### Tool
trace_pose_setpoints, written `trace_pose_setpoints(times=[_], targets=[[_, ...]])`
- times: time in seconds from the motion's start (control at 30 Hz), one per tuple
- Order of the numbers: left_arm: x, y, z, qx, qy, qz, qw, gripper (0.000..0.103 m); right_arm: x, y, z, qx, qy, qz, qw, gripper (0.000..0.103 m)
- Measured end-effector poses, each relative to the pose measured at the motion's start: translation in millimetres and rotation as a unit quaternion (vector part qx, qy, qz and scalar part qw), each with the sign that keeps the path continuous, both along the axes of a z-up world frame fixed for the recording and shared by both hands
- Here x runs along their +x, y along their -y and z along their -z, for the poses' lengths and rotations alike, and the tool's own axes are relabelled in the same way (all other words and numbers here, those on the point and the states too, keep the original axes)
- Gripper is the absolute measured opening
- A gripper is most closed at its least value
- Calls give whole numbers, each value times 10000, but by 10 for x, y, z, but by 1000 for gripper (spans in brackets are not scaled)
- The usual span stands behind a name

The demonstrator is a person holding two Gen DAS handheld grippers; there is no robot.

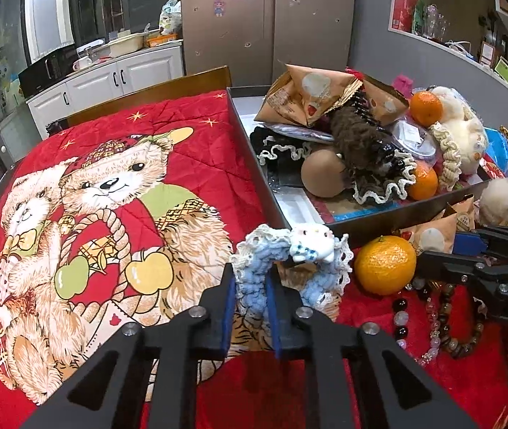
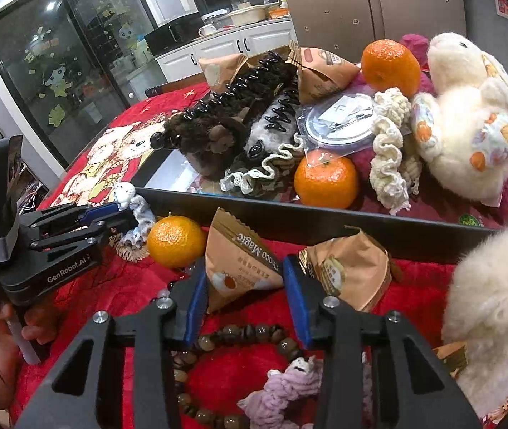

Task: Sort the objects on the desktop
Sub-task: 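Close the left gripper on the blue lace scrunchie while the right gripper grasps another brown snack packet, then lift and carry the scrunchie with the left gripper while the right gripper carries the packet to the box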

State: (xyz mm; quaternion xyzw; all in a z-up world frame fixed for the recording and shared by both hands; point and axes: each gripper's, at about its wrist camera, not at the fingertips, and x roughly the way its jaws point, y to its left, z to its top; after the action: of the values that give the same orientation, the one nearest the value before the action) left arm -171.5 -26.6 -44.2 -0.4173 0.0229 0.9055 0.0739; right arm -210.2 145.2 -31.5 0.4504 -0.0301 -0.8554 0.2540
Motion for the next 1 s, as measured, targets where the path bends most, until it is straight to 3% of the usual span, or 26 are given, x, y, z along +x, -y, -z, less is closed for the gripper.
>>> trace_pose_setpoints(times=[0.3, 0.67, 1.0], targets=[[47, 32, -149, 224, -193, 50, 9995, 13, 0, -42, -140, -337, 8, 6, 9994, 40], [210, 89, -634, 312, -696, 41, 9971, 13, 223, -223, -771, -460, -702, 113, 9964, 40], [275, 102, -853, 342, -929, 32, 9951, 13, 438, -395, -1216, -513, -1192, 257, 9912, 40]])
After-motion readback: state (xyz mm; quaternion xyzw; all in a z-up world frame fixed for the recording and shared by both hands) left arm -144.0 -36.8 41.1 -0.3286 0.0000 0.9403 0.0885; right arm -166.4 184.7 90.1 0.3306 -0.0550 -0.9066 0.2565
